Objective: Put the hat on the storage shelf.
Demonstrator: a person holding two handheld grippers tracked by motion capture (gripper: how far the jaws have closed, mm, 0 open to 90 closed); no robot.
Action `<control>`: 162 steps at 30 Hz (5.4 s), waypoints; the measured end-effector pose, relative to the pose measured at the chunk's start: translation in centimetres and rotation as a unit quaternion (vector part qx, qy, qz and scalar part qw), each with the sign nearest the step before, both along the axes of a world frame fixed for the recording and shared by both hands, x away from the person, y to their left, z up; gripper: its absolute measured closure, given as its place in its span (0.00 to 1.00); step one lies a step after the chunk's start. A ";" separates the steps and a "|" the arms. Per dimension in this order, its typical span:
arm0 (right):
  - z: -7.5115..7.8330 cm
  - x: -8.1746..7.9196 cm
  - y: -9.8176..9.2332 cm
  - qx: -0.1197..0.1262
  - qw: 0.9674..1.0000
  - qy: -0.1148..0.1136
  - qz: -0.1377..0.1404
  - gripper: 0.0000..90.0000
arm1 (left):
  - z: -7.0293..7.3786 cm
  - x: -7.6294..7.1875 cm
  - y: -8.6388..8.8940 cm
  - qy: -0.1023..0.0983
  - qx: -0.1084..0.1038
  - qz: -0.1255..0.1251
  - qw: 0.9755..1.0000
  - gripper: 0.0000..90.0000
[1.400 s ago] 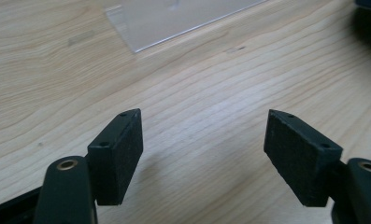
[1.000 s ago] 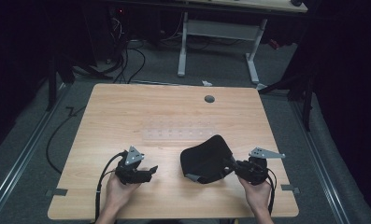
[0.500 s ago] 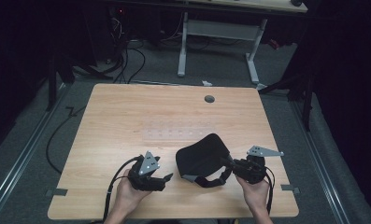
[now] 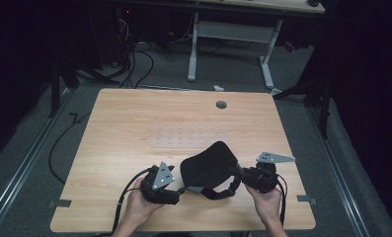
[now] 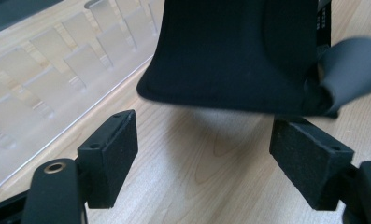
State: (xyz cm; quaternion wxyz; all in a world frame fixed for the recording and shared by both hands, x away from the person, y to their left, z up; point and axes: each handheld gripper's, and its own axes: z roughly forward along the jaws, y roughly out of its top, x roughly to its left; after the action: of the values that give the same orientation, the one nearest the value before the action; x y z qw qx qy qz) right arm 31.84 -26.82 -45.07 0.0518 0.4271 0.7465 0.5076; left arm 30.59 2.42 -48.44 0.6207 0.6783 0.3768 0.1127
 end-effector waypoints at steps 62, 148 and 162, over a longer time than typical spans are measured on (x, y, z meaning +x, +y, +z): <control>-3.9 0.7 -2.5 -0.064 0.993 -0.007 -0.102 0.49 | 3.3 -1.2 1.2 0.033 -0.056 -0.070 0.995 0.96; -8.0 1.8 -3.1 -0.215 0.963 -0.005 -0.160 0.37 | 6.6 12.9 6.8 -0.011 -0.113 0.161 0.980 0.96; -8.0 1.8 -3.1 -0.216 0.964 -0.006 -0.158 0.36 | 5.6 13.7 6.2 -0.018 -0.088 0.176 0.980 0.96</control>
State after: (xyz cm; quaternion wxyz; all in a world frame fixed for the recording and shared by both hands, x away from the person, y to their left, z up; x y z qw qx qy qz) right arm 33.62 -29.88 -53.09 0.2267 0.5150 0.7611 0.3226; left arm 44.28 8.63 -42.83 0.6551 0.5423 0.4872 0.1986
